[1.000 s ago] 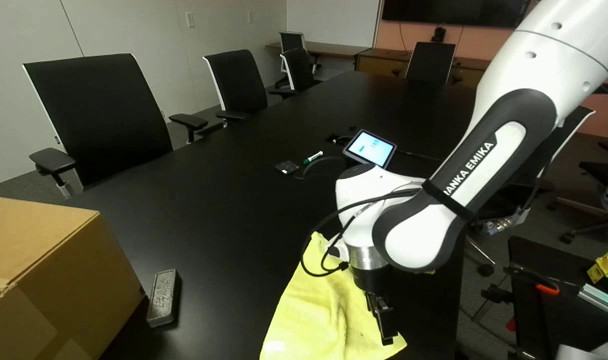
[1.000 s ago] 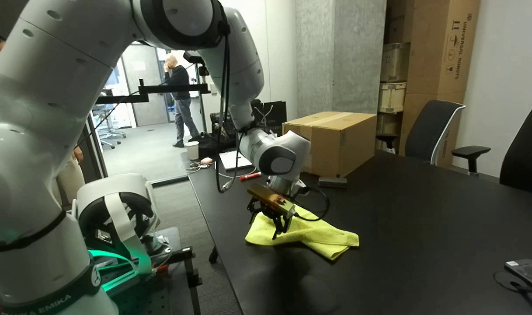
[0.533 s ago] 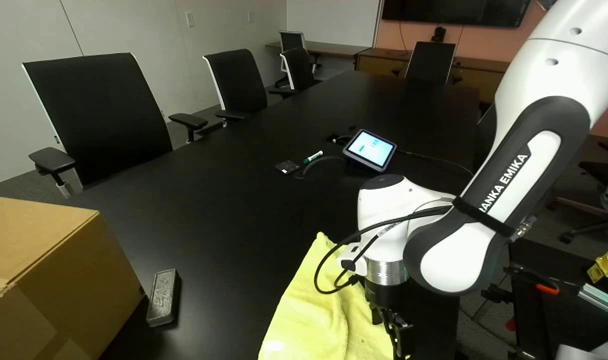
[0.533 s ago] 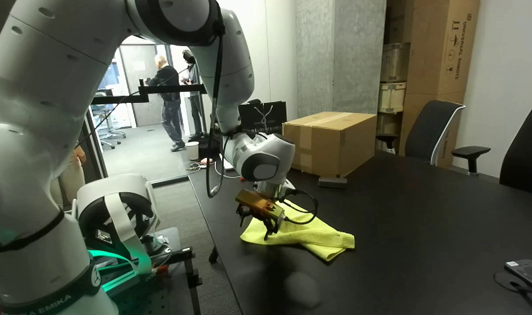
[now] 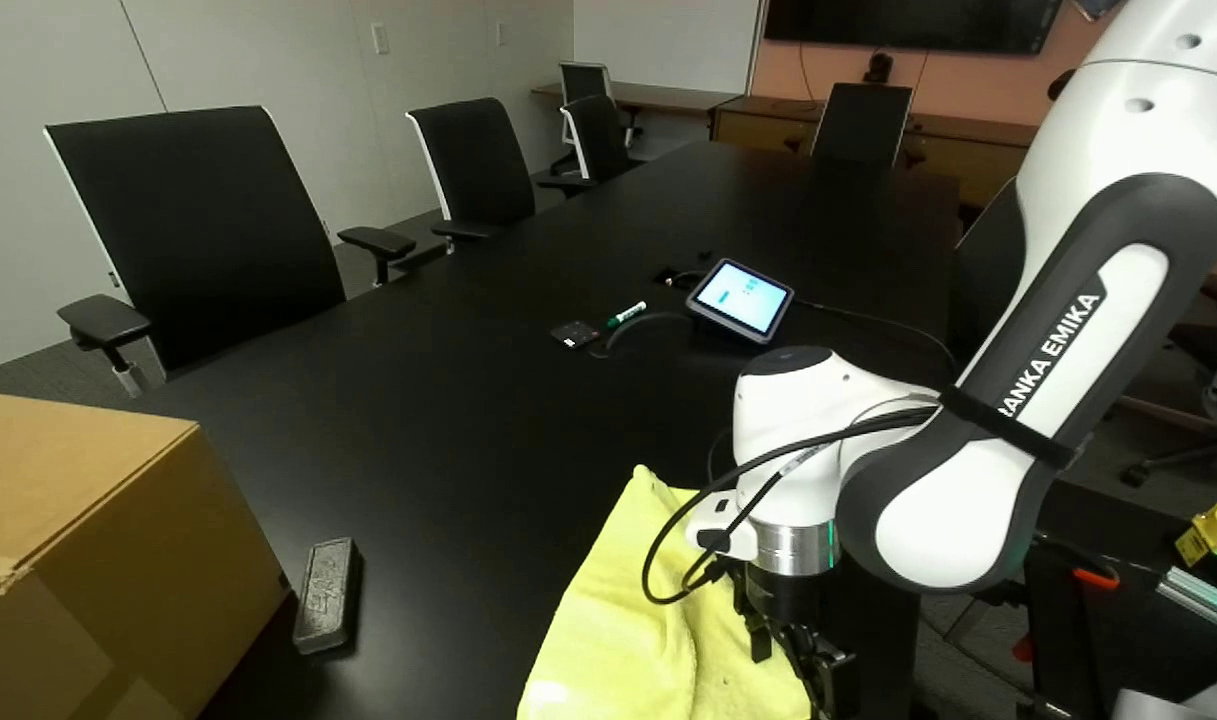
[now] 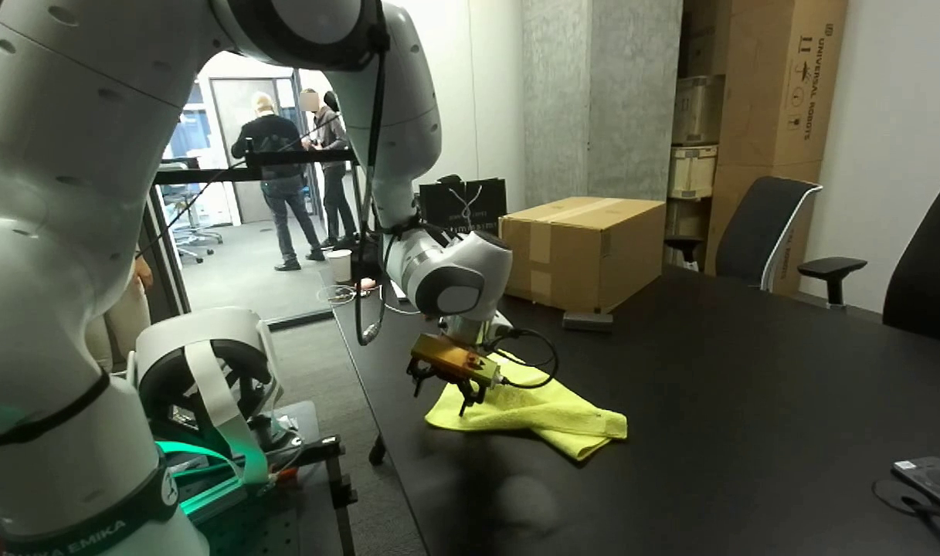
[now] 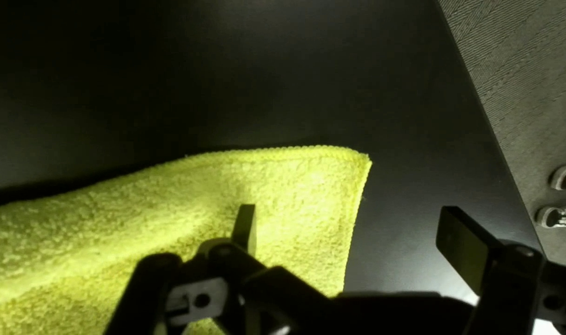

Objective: Fold the cloth on the table

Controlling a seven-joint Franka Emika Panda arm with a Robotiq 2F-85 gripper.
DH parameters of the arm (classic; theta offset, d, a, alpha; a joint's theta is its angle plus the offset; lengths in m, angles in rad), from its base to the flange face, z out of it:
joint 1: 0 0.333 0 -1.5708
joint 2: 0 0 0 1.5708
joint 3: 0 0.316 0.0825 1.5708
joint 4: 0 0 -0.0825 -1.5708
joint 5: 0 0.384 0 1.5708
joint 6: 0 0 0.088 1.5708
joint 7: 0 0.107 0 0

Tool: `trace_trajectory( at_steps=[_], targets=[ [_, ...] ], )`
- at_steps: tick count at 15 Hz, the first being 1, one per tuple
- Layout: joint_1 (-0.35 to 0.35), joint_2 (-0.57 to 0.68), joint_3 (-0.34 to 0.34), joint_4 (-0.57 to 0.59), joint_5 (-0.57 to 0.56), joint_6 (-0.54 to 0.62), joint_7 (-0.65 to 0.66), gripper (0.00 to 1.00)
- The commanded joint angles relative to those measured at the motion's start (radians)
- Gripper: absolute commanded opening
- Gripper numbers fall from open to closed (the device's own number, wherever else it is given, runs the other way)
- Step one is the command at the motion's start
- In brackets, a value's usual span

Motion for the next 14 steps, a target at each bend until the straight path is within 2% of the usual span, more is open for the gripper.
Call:
trace_trajectory(
  at_steps=[1,5,11,14],
  targets=[
    [-0.004,-0.023,0.006,-0.029,-0.02,0.025,-0.072,1.0],
    [0.032,0.001,-0.027,-0.013,-0.077,0.051,-0.118,1.0],
    [0.073,0.01,-0.076,-0.027,-0.187,0.149,-0.102,1.0],
    [0.072,0.018,-0.078,-0.031,-0.214,0.15,-0.105,1.0]
  ],
)
